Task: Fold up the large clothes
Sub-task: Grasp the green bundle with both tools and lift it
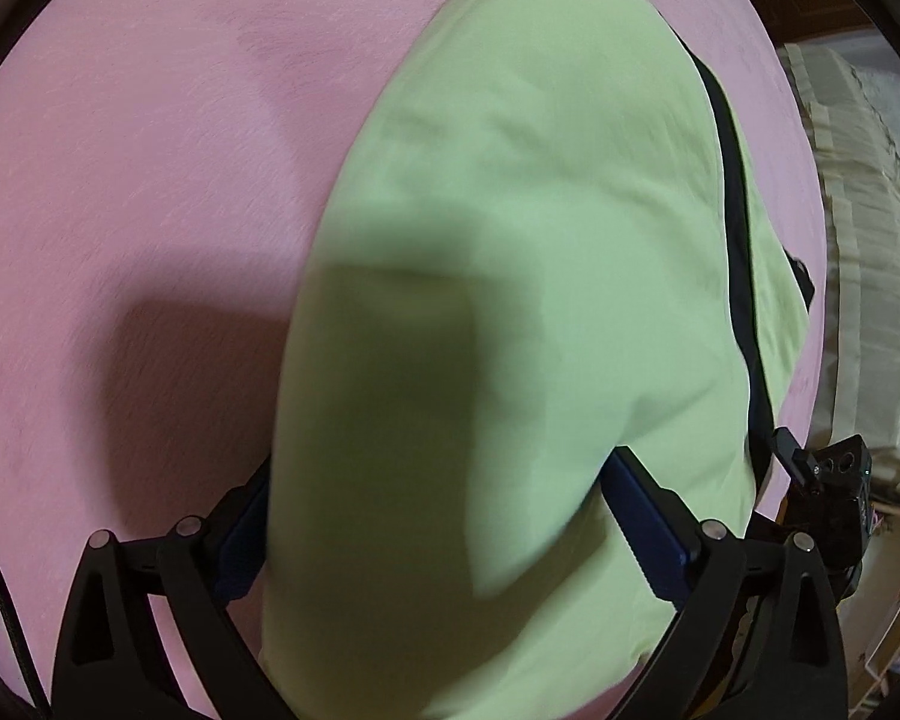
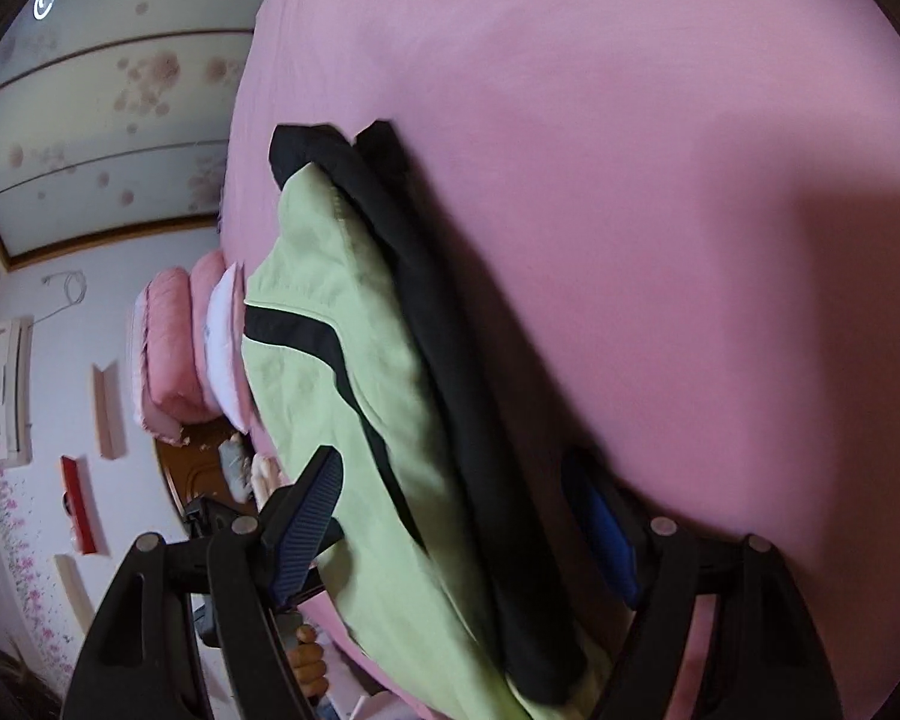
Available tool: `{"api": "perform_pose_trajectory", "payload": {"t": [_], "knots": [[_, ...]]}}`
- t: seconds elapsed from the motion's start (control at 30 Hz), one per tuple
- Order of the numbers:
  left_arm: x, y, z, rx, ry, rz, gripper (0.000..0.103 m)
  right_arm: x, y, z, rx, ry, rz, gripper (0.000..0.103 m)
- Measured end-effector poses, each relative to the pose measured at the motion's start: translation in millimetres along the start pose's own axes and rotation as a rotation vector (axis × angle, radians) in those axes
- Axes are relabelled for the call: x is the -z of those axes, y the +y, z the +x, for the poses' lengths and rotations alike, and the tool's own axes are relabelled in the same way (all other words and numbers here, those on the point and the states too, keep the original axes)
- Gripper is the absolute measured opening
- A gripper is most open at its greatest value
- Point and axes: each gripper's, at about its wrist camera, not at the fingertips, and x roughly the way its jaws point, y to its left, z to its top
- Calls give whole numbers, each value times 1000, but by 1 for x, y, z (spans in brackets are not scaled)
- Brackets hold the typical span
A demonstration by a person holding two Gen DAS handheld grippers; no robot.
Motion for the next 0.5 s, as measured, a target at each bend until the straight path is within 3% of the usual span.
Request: {"api": "perform_pose_trajectory", "payload": {"t": [0.1,0.17,0.27,0.37,0.5], "knots": [[-7,-2,4,0,-12,-27,101,-11,6,12,-62,21,-5,72],[-10,1,6,4,-18,-46,101,-13,12,23,-70,43,-32,56],[-8,-4,6,-9,-40,-47,100,-11,21,33,13,61,-107,33],[-3,-10,3,-40,-62,-39,87,-7,24,30,-13,54,-135,18],[9,-20,-10,-78,-122,-11,59,7,32,24,-68,31,-148,14]]}}
